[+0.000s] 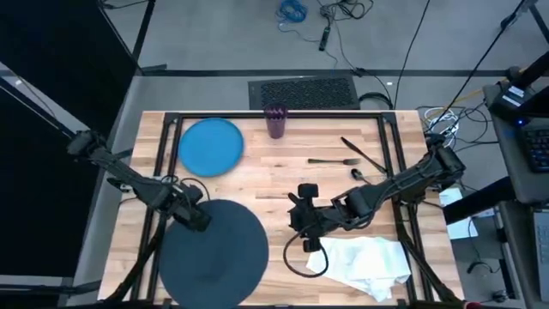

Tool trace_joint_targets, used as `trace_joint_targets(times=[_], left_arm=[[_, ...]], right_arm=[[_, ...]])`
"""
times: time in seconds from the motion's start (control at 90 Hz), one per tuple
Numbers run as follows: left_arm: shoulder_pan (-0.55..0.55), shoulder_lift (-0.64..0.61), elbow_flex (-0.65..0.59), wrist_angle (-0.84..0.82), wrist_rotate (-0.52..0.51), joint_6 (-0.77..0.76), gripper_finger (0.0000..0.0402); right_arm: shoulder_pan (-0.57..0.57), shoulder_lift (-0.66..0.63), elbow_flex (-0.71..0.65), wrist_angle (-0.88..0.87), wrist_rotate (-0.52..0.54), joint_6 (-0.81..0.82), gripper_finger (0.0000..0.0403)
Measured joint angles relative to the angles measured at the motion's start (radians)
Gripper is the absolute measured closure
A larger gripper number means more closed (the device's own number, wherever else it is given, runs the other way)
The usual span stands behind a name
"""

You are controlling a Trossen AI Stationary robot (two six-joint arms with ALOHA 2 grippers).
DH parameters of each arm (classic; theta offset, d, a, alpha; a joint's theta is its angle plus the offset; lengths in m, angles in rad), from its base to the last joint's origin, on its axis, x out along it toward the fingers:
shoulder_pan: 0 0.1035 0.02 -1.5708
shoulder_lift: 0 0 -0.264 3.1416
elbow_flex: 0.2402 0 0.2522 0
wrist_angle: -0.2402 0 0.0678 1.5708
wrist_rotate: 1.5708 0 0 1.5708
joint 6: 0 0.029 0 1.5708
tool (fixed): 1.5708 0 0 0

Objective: Set table place
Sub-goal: Move the dark blue placemat to the center of the table

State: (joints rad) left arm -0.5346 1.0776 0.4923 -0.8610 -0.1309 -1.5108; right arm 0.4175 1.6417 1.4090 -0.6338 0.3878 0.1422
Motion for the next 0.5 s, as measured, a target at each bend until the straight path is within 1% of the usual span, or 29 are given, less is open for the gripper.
trace_joint_targets(times=[0.078,0.144,0.233,0.5], left_arm=[[0.000,0.018,-0.001,-0.036,-0.009,0.000,0.0308],[0.000,0.033,-0.001,-0.064,-0.036,0.000,0.0308],[0.000,0.053,-0.001,-0.061,-0.067,0.001,0.0308],[0.010,0.157,0.000,-0.042,-0.061,0.038,0.0308]], right_arm=[[0.000,0.000,0.000,0.000,0.001,-0.004,0.0234],[0.000,0.000,0.000,0.000,0.003,-0.004,0.0234],[0.000,0.000,0.000,0.000,0.003,-0.004,0.0234],[0.000,0.000,0.000,0.000,0.003,-0.004,0.0234]])
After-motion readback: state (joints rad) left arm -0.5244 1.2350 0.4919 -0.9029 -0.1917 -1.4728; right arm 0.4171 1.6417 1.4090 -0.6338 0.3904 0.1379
